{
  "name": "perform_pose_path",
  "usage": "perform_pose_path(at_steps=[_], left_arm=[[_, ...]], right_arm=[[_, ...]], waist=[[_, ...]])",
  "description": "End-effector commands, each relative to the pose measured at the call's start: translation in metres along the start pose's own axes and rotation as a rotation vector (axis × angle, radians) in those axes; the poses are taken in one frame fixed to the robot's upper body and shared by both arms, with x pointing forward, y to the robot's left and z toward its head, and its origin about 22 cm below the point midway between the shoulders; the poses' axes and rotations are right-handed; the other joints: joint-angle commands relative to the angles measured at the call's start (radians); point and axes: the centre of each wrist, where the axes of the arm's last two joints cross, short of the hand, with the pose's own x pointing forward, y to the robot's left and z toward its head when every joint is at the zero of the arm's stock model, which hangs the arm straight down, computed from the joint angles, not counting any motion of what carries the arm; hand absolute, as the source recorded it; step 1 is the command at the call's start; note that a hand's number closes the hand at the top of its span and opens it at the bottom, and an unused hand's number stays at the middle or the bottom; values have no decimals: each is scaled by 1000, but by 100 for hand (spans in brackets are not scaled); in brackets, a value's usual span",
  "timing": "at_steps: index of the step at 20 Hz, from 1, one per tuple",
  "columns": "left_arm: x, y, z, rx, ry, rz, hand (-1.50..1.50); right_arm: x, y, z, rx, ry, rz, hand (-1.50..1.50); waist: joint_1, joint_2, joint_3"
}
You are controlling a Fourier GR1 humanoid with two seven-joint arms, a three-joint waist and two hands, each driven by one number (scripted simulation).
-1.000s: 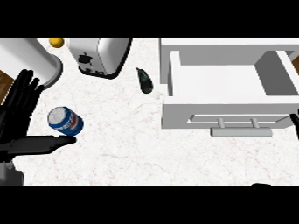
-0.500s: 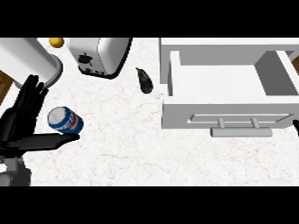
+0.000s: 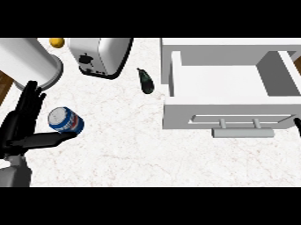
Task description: Pick up the can, place it into the drawer and close the drawer
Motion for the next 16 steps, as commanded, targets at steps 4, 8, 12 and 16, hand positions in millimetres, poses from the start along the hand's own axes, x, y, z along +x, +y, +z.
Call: perform_pose_path(at_steps=[4,8,12,16], left_arm=[[-49,30,27,16,23,-4,-150],[-44,32,8,0,44,-9,-150],[-58,29,4,4,34,-10,-150],[-84,19,16,7,56,-20,-150]], right_arm=[[-5,3,9,-12,-12,-16,-150],[-11,-2,-5,13,-2,9,-150],[2,-9,-1,16,-18,13,-150],[-1,5,-2,-4,-12,3,-150]], waist=[[0,0,0],[1,0,0],[0,0,0],[-1,0,0]])
